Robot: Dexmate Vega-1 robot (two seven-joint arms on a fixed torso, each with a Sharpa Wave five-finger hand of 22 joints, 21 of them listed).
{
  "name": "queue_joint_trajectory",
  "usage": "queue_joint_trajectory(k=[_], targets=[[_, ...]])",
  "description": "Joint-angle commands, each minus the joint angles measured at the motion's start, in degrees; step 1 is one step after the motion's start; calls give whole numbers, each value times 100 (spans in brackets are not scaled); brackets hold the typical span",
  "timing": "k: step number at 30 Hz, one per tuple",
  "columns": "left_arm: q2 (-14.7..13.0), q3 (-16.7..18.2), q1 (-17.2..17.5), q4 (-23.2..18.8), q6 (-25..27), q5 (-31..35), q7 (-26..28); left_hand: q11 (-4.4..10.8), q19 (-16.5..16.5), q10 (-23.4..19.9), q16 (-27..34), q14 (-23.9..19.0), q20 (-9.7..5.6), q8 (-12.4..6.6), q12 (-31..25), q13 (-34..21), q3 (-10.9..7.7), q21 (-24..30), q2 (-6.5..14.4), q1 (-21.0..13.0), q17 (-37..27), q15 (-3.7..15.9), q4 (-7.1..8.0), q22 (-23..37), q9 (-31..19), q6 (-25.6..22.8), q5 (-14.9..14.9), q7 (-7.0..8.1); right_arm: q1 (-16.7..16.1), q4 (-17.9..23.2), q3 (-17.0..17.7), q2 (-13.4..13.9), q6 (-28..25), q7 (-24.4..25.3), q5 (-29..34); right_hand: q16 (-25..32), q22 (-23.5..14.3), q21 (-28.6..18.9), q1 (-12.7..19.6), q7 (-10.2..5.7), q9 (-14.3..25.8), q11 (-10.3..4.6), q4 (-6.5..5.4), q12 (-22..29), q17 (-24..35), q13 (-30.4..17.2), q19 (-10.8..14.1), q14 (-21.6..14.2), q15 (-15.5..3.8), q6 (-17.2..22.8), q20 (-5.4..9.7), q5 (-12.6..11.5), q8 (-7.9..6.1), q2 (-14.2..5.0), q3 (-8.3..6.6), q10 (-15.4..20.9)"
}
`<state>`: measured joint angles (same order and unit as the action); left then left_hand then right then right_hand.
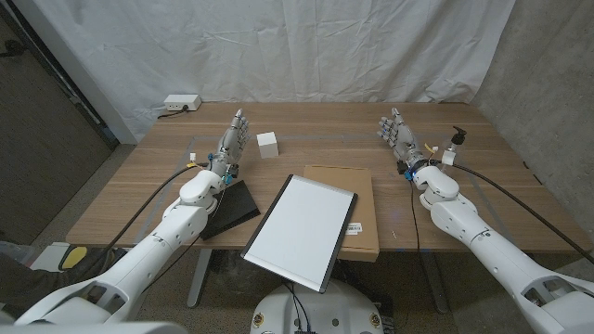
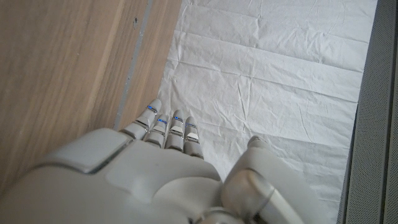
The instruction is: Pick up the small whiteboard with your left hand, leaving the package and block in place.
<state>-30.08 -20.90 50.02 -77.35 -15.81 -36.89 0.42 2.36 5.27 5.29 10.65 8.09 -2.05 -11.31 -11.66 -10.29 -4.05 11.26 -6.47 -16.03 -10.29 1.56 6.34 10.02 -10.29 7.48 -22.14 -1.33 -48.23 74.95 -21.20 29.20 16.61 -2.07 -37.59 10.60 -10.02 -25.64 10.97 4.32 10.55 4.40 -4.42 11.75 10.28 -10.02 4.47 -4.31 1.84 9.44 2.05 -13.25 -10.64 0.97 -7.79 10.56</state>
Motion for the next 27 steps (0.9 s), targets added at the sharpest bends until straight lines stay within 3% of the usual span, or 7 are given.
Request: queue_joint_trajectory(k=[1, 22, 27], targets=[[-90, 50, 211, -402, 140, 71, 319, 14, 52, 41, 31, 33, -470, -38, -32, -30, 10, 28, 14, -68, -18, -10, 41, 18, -29, 34, -32, -7, -35, -7, -3, -39, 22, -71, -67, 24, -9, -26, 69, 0, 22, -18, 15, 28, 22, -26, 57, -59, 22, 55, 84, -38, -39, -9, -55, 61], [-136, -23, 112, -521, 313, 209, 413, -10, 7, -102, 53, -87, -442, -82, -67, -35, -30, 36, 168, -189, -16, -13, 5, 19, -30, -146, -78, -1, -177, 55, 120, 20, 20, 40, -152, 30, -11, 15, 104, -25, 22, -10, 42, 26, 20, -29, 82, -74, 27, 97, 64, -49, -58, -36, -62, 70], [-186, 9, 203, -645, 325, 200, 450, -1, -74, -326, 83, -244, -405, -145, -133, -48, -87, 56, 303, -341, -16, -39, -51, 19, -35, -379, -101, -51, -168, 32, 143, 8, 38, 72, -156, 51, -13, 23, 111, -25, 22, -20, 48, 25, 22, -30, 105, -128, 42, 98, 73, -51, -58, -46, -63, 72]])
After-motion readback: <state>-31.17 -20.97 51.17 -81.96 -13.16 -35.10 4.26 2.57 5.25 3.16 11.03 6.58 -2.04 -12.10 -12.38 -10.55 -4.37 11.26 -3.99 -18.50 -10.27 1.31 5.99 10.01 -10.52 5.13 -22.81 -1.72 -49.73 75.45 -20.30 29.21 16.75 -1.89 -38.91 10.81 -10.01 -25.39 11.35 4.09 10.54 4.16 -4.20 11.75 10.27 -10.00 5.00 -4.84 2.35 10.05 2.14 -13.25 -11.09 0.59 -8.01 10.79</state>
